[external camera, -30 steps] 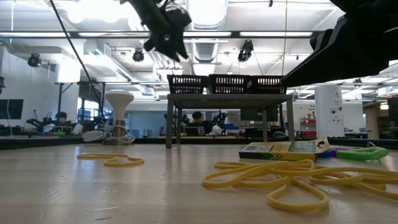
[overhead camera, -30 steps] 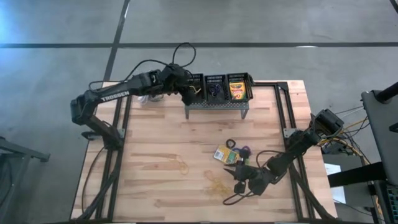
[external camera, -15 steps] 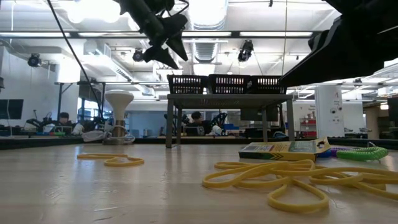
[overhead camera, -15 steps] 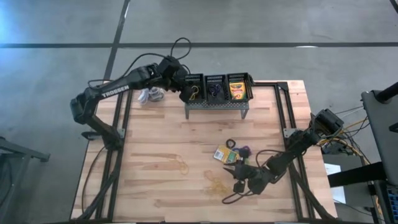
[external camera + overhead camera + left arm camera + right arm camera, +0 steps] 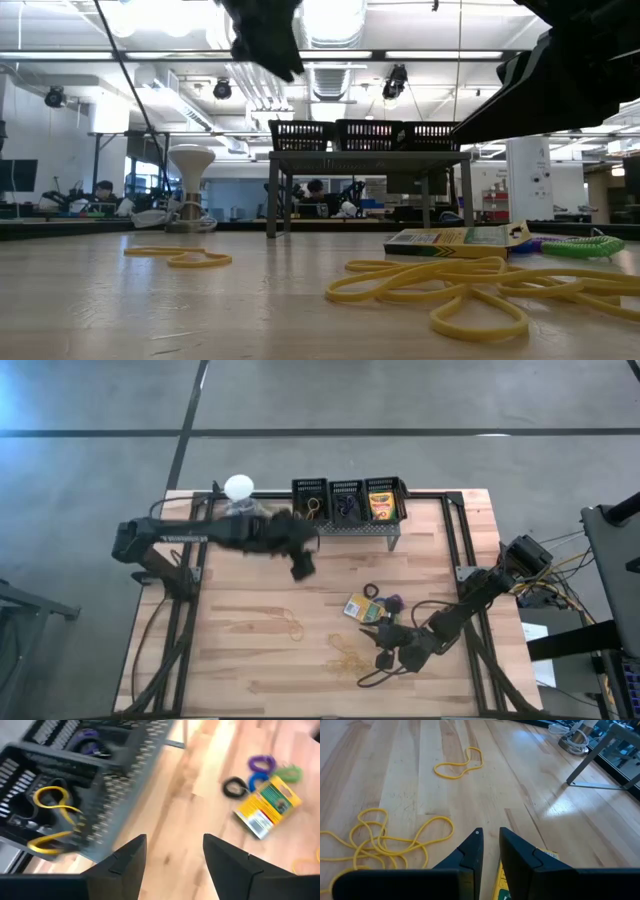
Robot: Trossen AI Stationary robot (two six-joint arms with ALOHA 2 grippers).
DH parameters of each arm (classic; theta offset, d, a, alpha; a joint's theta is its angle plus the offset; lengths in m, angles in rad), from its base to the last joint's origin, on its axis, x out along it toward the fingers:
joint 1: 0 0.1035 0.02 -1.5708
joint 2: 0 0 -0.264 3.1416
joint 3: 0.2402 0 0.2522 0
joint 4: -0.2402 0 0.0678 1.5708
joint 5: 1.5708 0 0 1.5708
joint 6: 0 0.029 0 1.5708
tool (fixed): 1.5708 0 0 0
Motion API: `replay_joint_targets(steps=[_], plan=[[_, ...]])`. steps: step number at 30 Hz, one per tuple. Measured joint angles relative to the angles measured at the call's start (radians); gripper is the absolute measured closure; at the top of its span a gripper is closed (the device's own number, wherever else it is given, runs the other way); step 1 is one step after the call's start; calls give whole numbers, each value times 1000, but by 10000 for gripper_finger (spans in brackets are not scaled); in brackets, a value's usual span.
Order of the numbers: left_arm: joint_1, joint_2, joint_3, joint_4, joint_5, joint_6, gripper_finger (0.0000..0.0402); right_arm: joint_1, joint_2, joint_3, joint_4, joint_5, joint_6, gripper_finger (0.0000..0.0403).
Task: Pick & Place Office Desk Supplies
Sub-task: Put the yellow crayon box into the right black bin on the shelf
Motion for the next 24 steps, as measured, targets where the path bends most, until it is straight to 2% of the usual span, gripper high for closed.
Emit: replay_joint_targets(steps=[5,10,15,18,20,24], plan=[[-257,-1,-116,123,-219,-56,210,1,0,0,0,-2,5,346],[-438,-1,-343,462,-252,-53,210,1,0,0,2,-2,23,346],[-503,21,-628,969,-255,-53,210,-1,0,0,9,-2,19,346],[-509,67,-745,1168,-255,-74,210,-5,0,0,12,-2,18,346],[-508,95,-783,1224,-267,-126,210,-10,0,0,15,-2,15,346],[-508,148,-794,1229,-302,-239,211,-22,0,0,23,-2,15,346]])
